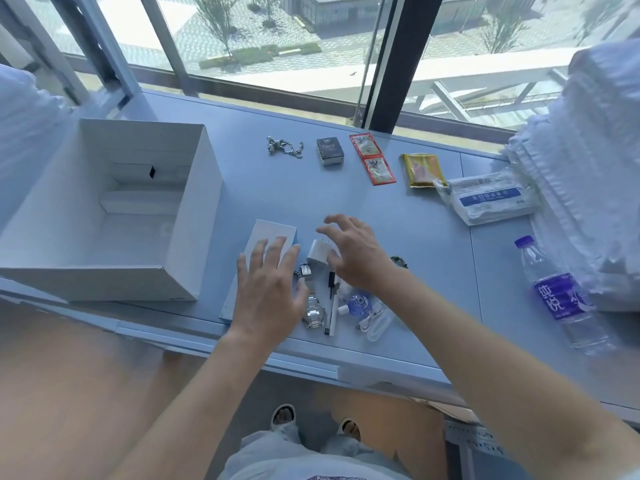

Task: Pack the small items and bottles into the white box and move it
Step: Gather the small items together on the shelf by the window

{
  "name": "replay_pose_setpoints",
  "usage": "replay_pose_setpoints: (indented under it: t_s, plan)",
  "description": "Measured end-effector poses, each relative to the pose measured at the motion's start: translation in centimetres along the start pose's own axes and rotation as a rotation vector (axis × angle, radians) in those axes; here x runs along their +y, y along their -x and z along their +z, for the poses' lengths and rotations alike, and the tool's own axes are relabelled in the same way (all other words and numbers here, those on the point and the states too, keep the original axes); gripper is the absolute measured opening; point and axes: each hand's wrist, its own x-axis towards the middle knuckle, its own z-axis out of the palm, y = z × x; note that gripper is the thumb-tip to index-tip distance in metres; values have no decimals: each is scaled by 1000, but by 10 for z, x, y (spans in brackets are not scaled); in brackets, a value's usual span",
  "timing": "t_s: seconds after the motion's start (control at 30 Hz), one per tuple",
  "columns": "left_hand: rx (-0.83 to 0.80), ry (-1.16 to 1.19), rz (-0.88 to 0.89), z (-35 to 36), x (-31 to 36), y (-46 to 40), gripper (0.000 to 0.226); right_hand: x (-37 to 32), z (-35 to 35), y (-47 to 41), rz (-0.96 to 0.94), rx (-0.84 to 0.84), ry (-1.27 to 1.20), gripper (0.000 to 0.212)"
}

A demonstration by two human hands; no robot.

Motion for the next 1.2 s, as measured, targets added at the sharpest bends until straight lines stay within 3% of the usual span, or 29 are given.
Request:
replay_pose_setpoints:
  t_s: [0.3, 0.47, 0.67, 0.83, 1.2]
  plan:
    - [-38, -22, 9, 15, -13, -75, 60, 25, -12, -66, 91, -8, 68, 65]
    - [-66, -59, 36, 25, -15, -122, 62, 62, -20, -101, 246, 25, 89, 76]
    - [-146, -66, 111, 35, -5, -171, 64, 109, -30, -117, 391, -52, 174, 85]
    - [-163, -74, 155, 40, 6, -194, 65, 128, -25, -111, 388, -110, 163, 77]
    - [-209, -60, 305, 63, 54, -207, 61, 112, -23, -40, 268, -59, 193, 48]
